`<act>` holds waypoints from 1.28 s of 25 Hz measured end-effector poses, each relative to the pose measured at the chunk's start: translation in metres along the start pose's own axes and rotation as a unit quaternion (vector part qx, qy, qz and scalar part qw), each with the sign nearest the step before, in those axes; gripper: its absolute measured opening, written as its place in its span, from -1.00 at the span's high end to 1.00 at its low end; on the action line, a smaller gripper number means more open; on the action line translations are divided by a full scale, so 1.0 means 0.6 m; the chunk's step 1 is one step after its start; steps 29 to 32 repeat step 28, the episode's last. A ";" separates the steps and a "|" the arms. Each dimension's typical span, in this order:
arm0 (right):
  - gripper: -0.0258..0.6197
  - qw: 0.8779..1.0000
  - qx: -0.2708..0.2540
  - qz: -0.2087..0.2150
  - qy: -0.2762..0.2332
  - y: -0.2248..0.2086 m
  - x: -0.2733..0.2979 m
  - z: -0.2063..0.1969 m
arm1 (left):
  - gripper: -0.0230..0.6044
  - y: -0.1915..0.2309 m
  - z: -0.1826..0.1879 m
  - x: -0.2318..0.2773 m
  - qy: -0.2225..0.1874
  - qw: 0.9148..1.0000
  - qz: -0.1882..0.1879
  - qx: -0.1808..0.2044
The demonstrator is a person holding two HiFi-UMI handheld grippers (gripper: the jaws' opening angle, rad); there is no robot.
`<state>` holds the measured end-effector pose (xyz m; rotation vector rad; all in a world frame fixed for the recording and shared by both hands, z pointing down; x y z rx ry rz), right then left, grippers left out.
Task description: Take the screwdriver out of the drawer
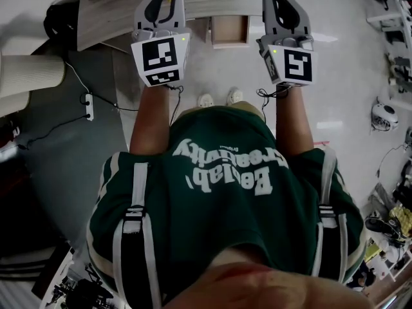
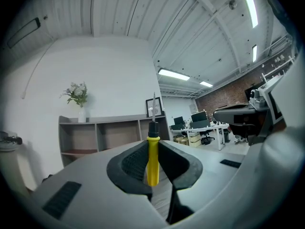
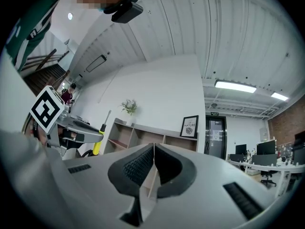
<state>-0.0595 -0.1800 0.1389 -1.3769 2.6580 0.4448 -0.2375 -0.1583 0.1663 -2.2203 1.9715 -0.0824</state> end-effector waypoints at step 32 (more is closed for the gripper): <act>0.81 0.999 0.004 -0.021 0.042 0.023 -0.024 -0.019 | 0.69 0.014 0.000 -0.024 -0.007 1.000 -0.010 -0.002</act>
Point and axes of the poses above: the fingertips, and each gripper's own axes: x forward along the fingers, y to its left, z out of its top, the point moved 1 cm from there along -x, backward along the fingers, and after that the axes turned 3 degrees about -y, right-handed, at the moved point
